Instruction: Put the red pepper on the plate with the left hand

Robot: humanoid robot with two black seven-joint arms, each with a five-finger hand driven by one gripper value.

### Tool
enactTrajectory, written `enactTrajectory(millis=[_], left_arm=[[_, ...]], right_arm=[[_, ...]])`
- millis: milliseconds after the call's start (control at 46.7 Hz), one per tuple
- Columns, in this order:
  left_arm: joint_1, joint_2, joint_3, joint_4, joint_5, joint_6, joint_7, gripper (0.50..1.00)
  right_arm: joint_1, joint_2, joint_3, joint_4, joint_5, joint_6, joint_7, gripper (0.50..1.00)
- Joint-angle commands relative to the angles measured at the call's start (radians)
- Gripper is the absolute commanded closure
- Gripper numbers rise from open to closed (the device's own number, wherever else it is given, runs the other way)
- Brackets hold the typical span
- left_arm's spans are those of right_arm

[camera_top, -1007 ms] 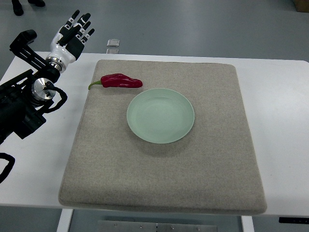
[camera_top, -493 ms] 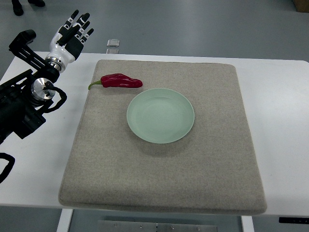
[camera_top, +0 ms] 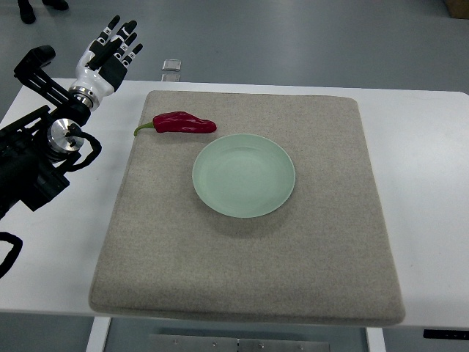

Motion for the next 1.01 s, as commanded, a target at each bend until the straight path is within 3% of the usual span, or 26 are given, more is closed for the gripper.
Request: enactTrajectory(millis=[0, 792, 985], left_arm=[[-0.001, 0.000, -0.001, 0.001, -0.001, 0.005, 0.000, 0.508], [-0.004, 0.015, 0.018, -0.012, 0.011, 0.055, 0.018, 0.508], [-0.013, 0.020, 0.016, -0.012, 0.148, 0.052, 0.018, 0.512]], right_arm=[[0.000, 0.000, 0.000, 0.001, 0.001, 0.000, 0.000, 0.572], [0.000, 0.000, 0.000, 0.000, 0.000, 0.000, 0.000, 0.572], [0.000, 0.000, 0.000, 0.000, 0.000, 0.000, 0.000, 0.572]])
